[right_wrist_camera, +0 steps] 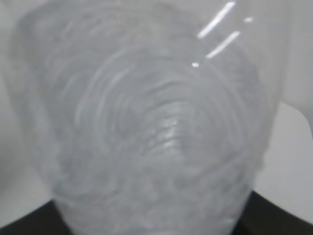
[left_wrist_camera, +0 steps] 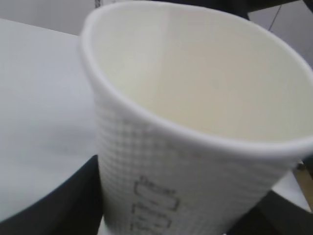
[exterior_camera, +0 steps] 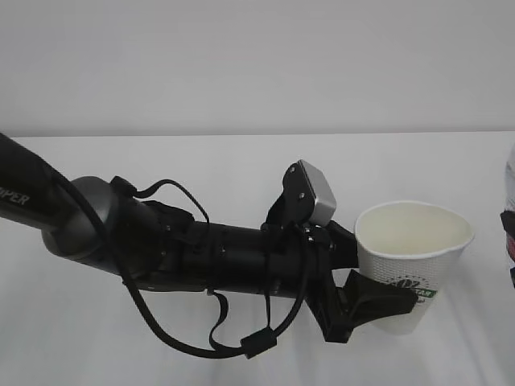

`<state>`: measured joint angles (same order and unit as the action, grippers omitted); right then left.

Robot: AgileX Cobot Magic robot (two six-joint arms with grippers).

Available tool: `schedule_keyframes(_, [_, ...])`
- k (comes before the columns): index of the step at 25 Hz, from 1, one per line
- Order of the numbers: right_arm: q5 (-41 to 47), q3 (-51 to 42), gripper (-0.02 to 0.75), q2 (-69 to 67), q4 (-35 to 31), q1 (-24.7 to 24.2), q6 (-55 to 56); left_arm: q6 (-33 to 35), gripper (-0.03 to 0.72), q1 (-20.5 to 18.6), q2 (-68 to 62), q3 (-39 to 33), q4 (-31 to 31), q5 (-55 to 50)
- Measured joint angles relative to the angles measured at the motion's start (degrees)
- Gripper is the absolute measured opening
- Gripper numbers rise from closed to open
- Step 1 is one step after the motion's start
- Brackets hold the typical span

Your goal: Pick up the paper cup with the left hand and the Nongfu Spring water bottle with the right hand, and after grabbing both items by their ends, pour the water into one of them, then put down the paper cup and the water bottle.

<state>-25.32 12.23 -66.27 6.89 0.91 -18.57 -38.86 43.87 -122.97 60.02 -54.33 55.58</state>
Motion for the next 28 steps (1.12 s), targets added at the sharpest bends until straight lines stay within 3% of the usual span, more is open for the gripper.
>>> schedule_keyframes(28, [-2.6, 0.0, 0.379, 0.0, 0.0, 0.0, -17.9, 0.0, 0.489, 1.4, 0.0, 2.8, 1.4, -2.6])
